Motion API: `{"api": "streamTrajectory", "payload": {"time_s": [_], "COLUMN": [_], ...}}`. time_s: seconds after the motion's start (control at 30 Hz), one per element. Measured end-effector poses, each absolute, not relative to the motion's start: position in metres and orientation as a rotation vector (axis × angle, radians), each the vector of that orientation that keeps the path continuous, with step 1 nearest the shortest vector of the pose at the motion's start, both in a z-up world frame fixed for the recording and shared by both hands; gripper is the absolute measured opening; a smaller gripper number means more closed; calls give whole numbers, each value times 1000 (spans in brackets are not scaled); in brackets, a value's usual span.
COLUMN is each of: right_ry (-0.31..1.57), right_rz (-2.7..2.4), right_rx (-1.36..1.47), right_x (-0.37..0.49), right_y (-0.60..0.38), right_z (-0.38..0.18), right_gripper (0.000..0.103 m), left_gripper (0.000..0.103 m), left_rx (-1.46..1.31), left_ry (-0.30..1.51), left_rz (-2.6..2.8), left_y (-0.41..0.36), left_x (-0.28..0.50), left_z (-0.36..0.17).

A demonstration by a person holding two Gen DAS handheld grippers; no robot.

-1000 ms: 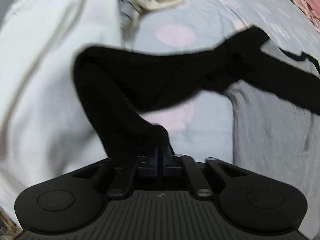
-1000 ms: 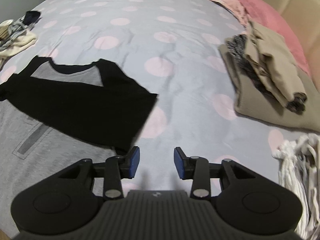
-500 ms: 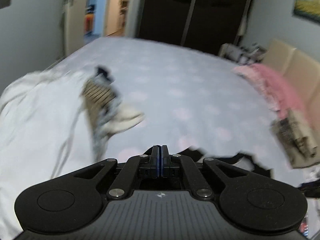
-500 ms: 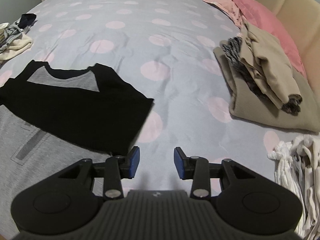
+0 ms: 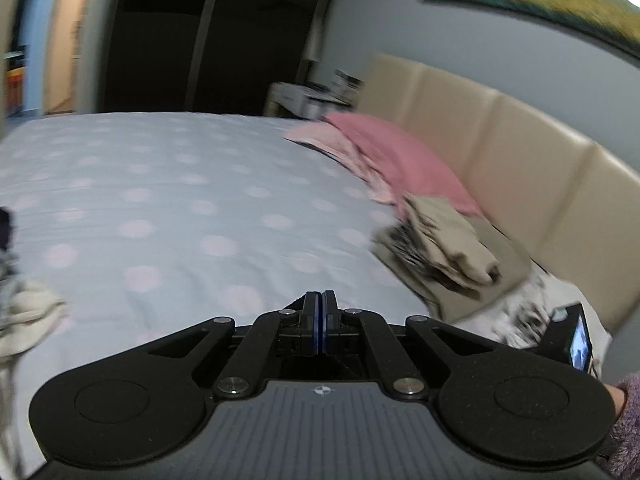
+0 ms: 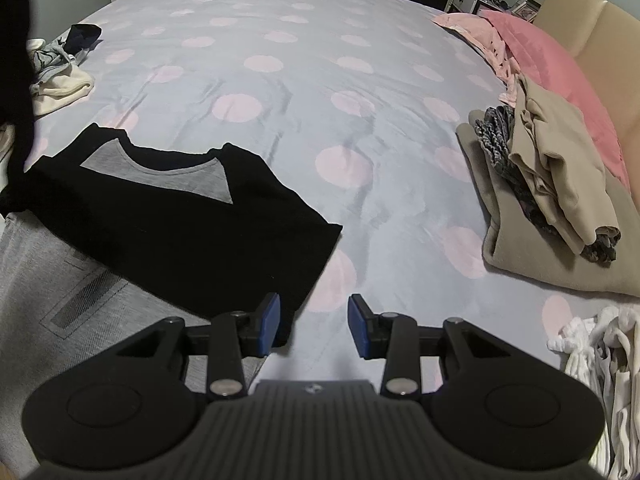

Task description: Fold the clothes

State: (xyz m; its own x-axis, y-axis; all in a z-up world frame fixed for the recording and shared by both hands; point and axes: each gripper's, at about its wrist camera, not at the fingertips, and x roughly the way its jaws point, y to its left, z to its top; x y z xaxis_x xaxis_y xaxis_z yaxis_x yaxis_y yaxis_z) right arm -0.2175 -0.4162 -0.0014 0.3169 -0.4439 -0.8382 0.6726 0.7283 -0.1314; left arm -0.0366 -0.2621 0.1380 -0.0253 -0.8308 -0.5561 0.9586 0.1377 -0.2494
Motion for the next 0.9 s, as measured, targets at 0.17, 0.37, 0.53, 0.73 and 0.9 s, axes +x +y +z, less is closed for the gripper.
{"api": "streamTrajectory", "payload": {"time_s": [0.17,0.37,0.53,0.73,0.9], "right_ry": [1007,997,944,911,951], "right_rz": [-731,-712,-668,-560,-454], "right_rx": [277,287,358,391,273], "right_x": [-216,-214,-209,-190,-161], "right_y": [-418,-419,-423,-414,-386], "right_z": [-4,-7,-9,-18,-35], "right_gripper": [41,41,40,39,39], "left_gripper": [16,32,34,34,34], "left_rx": [314,332,318,341,339], "left_ry": [744,781,796,829,854], "left_rz": [-1521,-1450,-1296,-1092,-1027], "left_y": [-307,-311,-286,-240,-214], "left_x": [-67,-51,-8,49,77], "left_z": [105,84,75,52,30]}}
